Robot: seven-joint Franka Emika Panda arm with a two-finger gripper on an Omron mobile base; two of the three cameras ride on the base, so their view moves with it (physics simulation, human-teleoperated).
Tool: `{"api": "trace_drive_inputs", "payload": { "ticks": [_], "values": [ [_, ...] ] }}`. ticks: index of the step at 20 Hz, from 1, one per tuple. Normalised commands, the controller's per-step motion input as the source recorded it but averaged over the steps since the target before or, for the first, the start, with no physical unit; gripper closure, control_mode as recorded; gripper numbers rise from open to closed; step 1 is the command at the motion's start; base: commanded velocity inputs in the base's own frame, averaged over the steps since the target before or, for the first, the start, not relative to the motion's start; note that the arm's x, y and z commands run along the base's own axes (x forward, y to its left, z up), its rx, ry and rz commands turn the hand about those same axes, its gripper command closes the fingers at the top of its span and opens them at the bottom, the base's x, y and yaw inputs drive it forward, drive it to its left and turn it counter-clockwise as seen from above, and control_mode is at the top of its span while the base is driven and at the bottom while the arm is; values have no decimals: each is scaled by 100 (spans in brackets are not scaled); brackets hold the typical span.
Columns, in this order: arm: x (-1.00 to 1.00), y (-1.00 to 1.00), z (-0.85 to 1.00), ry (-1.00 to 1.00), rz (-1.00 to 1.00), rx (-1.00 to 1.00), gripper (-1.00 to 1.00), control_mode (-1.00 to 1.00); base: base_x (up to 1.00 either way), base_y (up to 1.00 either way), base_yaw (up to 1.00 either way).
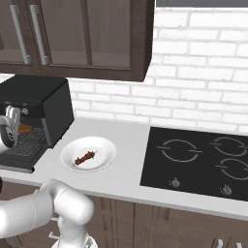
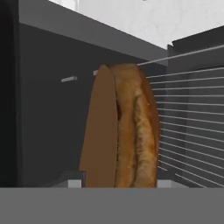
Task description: Pick up the kebab skewer and baguette bread, and place them inside the toaster oven. Close the toaster oven door and start by setting the timer.
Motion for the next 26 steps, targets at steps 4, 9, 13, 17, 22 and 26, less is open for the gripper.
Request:
{"api": "trace_drive_inputs", "payload": {
  "ticks": [4, 9, 13, 17, 22, 26],
  "values": [
    [3, 2, -2, 0, 0, 0, 100, -100, 0, 0, 0],
    [0, 0, 0, 0, 0, 0, -100, -100, 0, 0, 0],
    [0, 0, 0, 0, 0, 0, -100, -100, 0, 0, 0],
    [0, 0, 0, 0, 0, 0, -100, -100, 0, 0, 0],
    [0, 0, 0, 0, 0, 0, -100, -100, 0, 0, 0],
    [-12, -4, 10, -3, 1, 0, -100, -100, 0, 0, 0]
  ]
}}
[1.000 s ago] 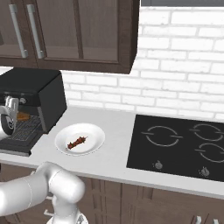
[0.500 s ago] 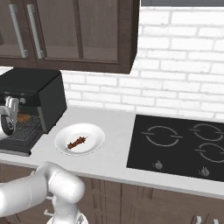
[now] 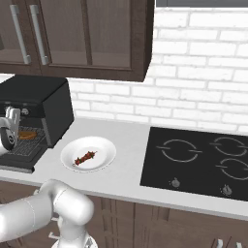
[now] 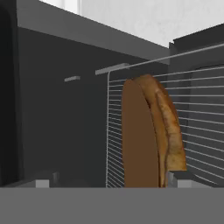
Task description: Pick up the kebab skewer and baguette bread, and place them inside the toaster oven. Close the toaster oven door and start by setting the timer.
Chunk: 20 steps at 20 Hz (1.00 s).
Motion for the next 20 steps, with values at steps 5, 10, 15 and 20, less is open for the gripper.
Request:
{"api": "trace_drive_inputs", "payload": {
  "ticks": [5, 10, 15, 20],
  "values": [
    [-83, -48, 56, -8, 8, 0, -100, -100, 0, 0, 0],
    [-68, -94, 66, 1, 21, 0, -100, -100, 0, 0, 0],
    [-37, -94, 73, 13, 20, 0, -100, -100, 0, 0, 0],
    [-4, -83, 68, 29, 16, 0, -100, -100, 0, 0, 0]
  ]
}}
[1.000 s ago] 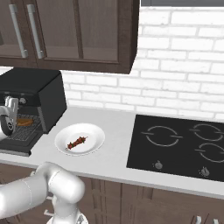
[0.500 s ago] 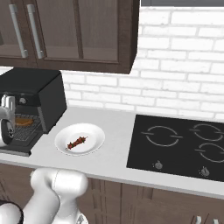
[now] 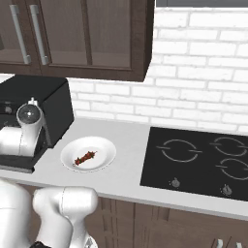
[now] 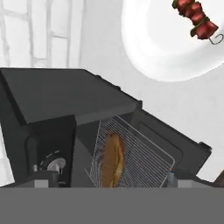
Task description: Pick up the kebab skewer and baguette bread, and place them inside the toaster oven. Close the toaster oven door and start by setting the timer.
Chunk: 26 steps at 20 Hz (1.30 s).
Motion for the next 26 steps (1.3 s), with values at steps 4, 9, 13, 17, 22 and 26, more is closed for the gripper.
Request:
{"api": "trace_drive_inputs", "payload": {
  "ticks": [4, 9, 13, 17, 22, 26],
  "values": [
    [0, -37, 15, 43, 11, -14, -100, -100, 0, 0, 0],
    [0, -6, -11, 33, 13, -33, -100, -100, 0, 0, 0],
    [0, -2, -31, 17, 13, -36, -100, -100, 0, 0, 0],
    [0, -37, -36, 7, 21, -23, -100, -100, 0, 0, 0],
    [-1, -73, -38, 0, 26, -9, -100, -100, 0, 0, 0],
    [0, -75, -27, 0, 28, -2, -100, -100, 0, 0, 0]
  ]
}}
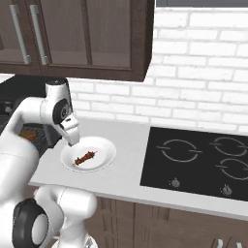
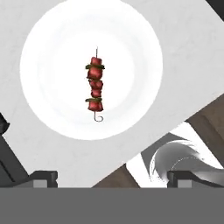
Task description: Pick up the kebab skewer and baguette bread, and place them inside the toaster oven. Close the toaster oven door and start by setting the timer.
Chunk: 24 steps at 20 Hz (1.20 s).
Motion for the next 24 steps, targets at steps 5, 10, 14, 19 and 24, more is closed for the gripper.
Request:
{"api": "trace_drive_inputs", "payload": {
  "ticks": [5, 10, 14, 19, 24],
  "values": [
    [0, -72, -28, 0, 28, 0, -100, -100, 0, 0, 0],
    [22, -14, -51, -9, 15, 0, -100, -100, 0, 0, 0],
    [47, 0, -51, -8, 2, 0, -100, -100, 0, 0, 0],
    [47, 3, -44, -3, 0, 0, -100, -100, 0, 0, 0],
    [33, 28, -38, 0, 0, 0, -100, -100, 0, 0, 0]
  ]
}}
